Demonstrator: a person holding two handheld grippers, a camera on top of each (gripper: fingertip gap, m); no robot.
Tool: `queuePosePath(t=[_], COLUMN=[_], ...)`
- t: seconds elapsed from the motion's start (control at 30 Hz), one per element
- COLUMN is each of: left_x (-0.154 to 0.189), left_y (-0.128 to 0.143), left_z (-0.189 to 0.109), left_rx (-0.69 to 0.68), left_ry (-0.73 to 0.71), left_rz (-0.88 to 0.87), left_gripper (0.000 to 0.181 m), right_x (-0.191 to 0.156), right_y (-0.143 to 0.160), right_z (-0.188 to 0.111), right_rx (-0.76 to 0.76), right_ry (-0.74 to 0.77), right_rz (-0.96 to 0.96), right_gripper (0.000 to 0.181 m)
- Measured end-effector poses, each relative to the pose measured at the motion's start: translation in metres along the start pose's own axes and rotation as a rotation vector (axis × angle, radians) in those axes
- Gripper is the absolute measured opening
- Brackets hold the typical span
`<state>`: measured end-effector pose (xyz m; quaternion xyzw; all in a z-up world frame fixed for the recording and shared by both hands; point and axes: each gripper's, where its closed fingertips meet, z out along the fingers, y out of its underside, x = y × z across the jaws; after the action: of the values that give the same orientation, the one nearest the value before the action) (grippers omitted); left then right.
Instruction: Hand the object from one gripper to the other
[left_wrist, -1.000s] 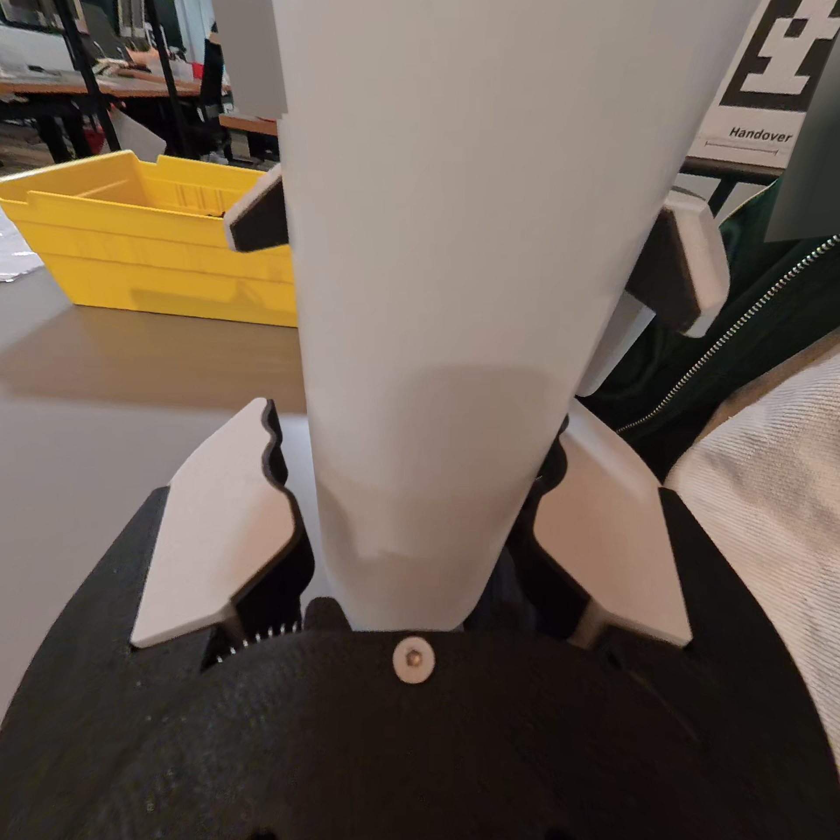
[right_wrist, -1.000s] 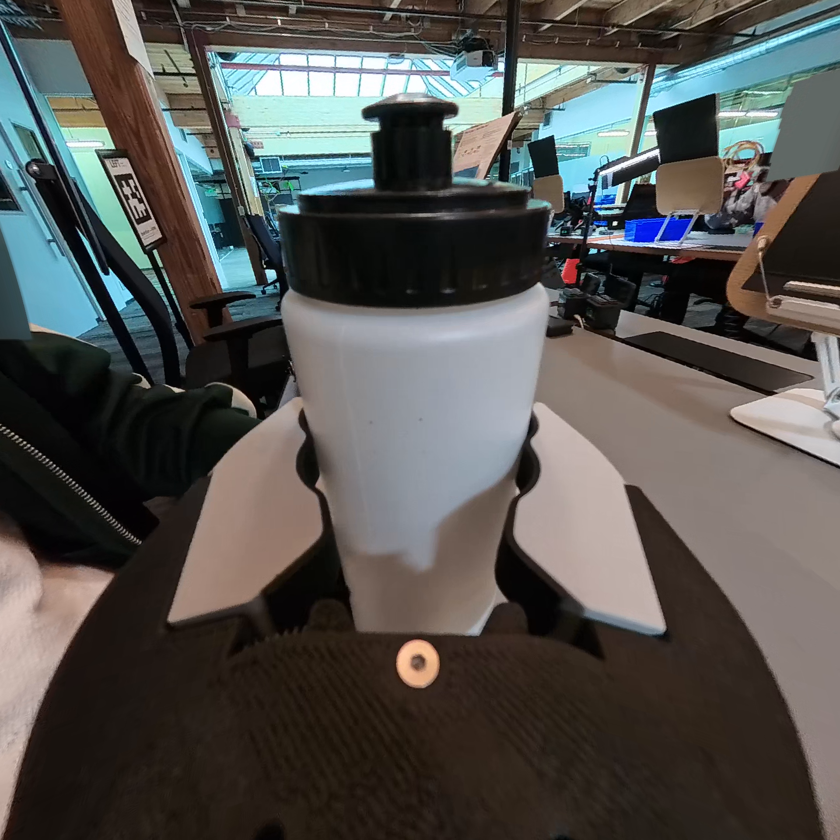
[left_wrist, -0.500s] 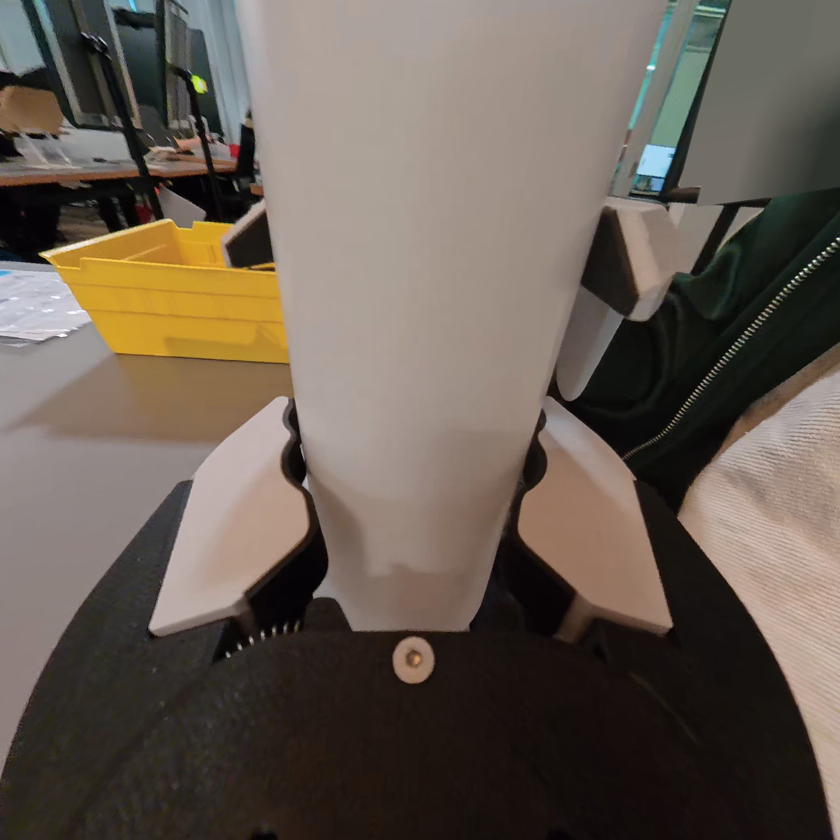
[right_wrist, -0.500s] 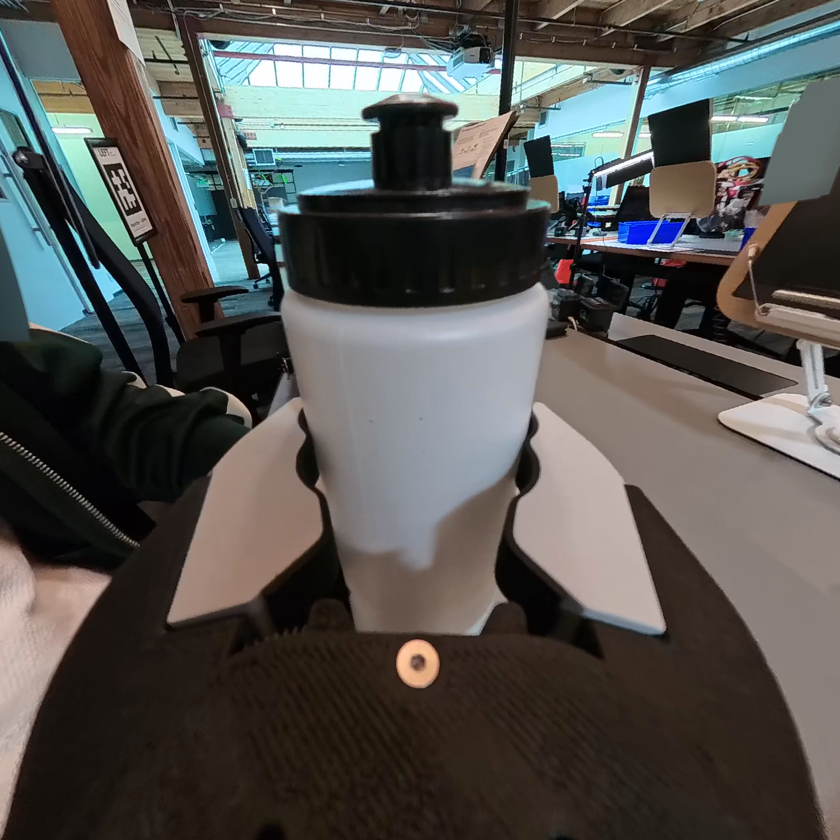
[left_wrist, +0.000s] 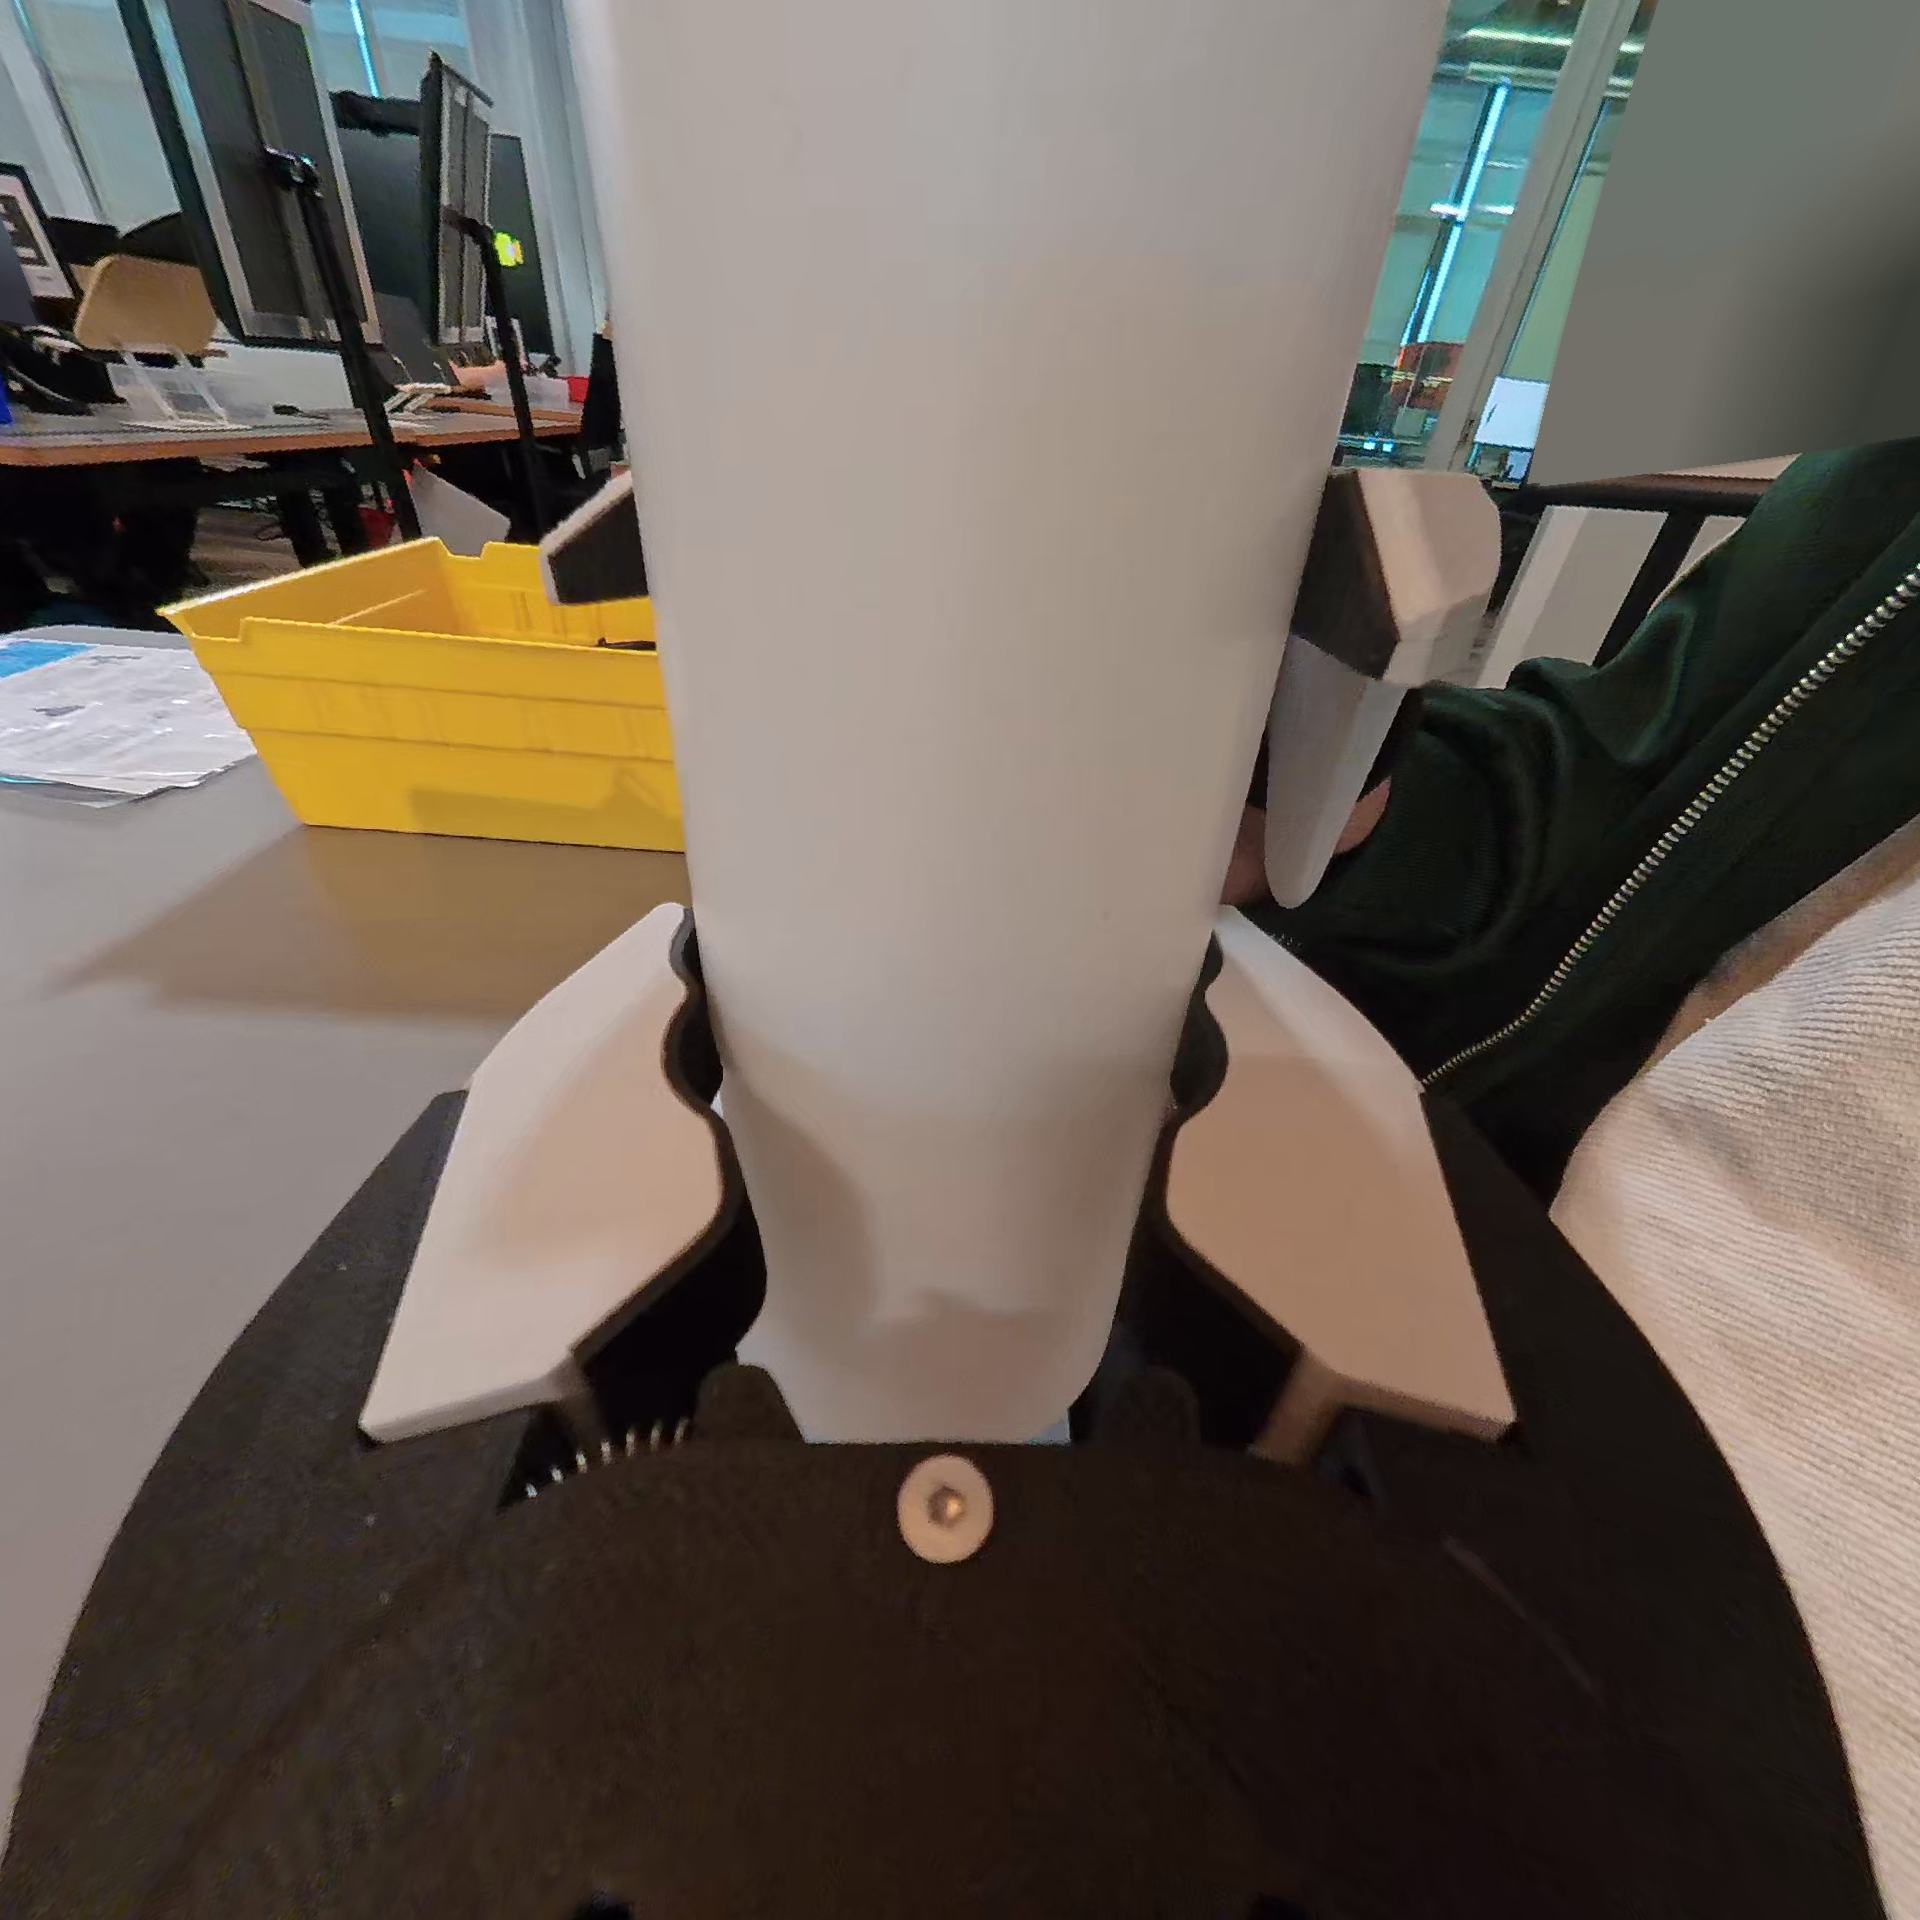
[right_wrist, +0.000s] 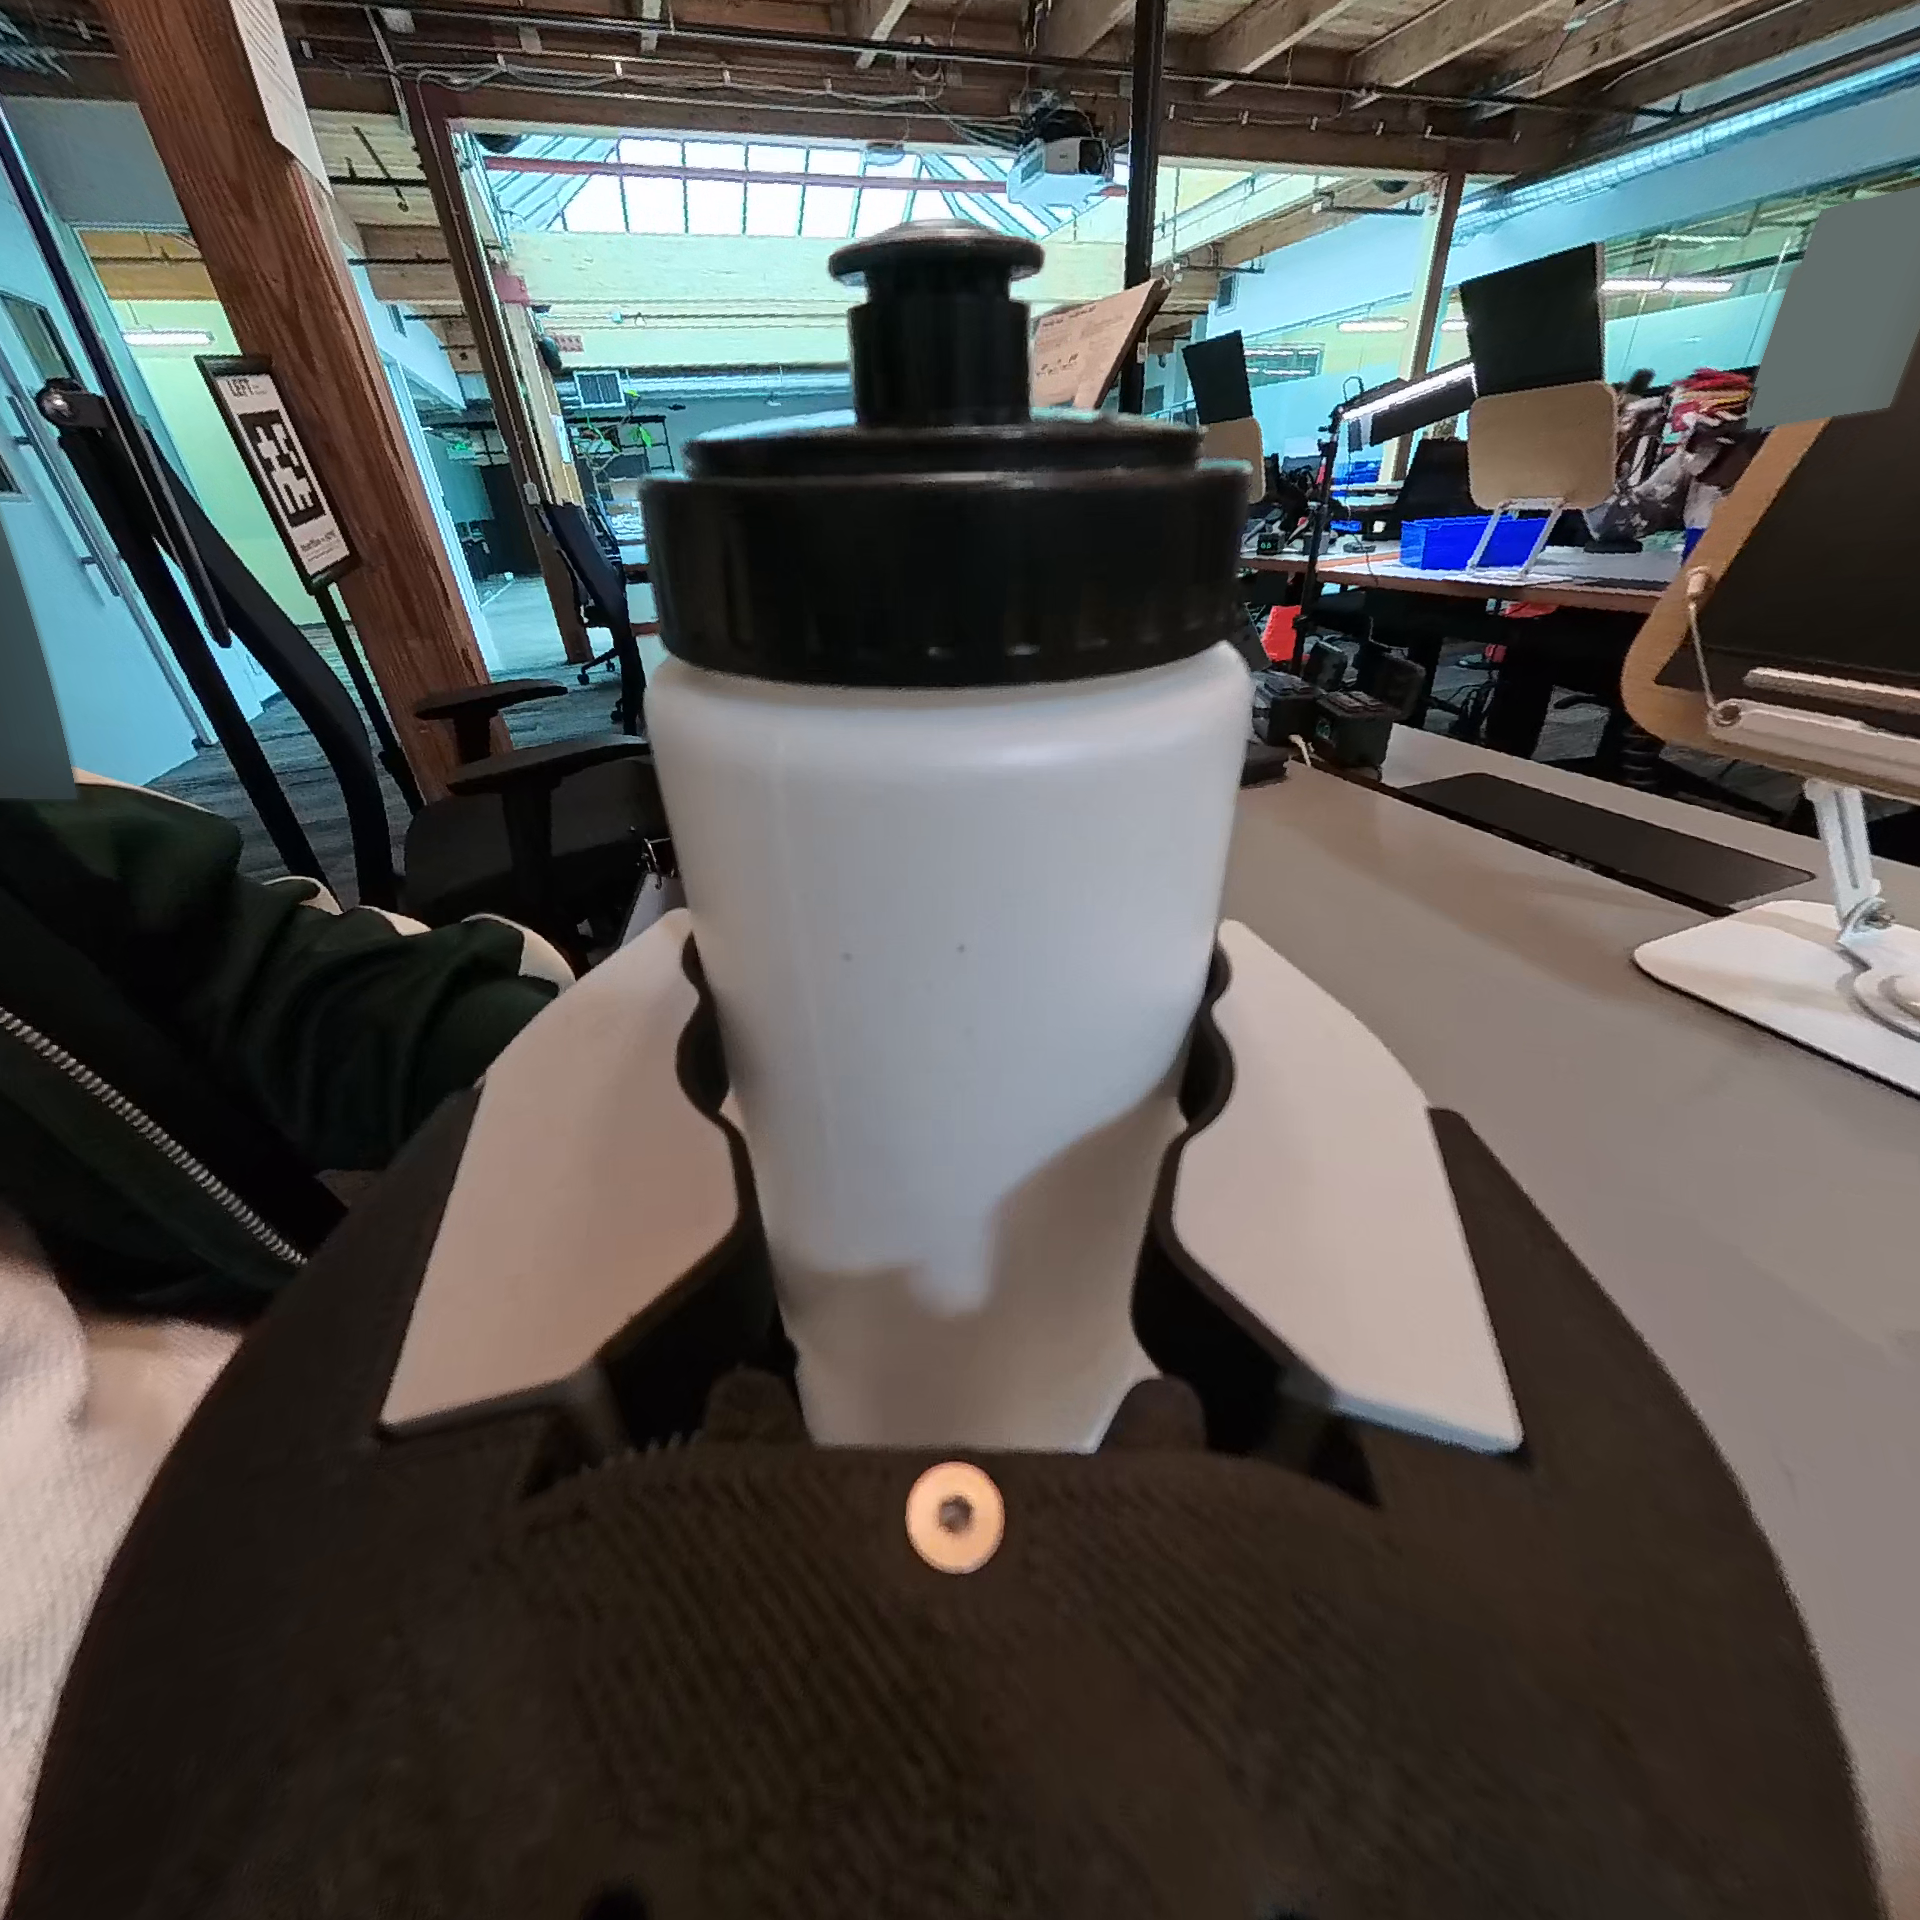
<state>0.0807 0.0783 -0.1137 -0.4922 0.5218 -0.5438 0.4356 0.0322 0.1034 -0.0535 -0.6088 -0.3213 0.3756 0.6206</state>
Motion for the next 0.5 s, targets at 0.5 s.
queuePosePath(t=[0.5], left_x=[-0.021], left_y=[-0.025], left_z=[-0.024], left_rx=[0.069], left_ry=[-0.095], left_rz=[0.016], left_gripper=[0.087], right_x=[0.015], right_y=[-0.012], right_z=[-0.011], right_rx=[0.086], right_ry=[0.043], right_rz=[0.019], right_gripper=[0.096])
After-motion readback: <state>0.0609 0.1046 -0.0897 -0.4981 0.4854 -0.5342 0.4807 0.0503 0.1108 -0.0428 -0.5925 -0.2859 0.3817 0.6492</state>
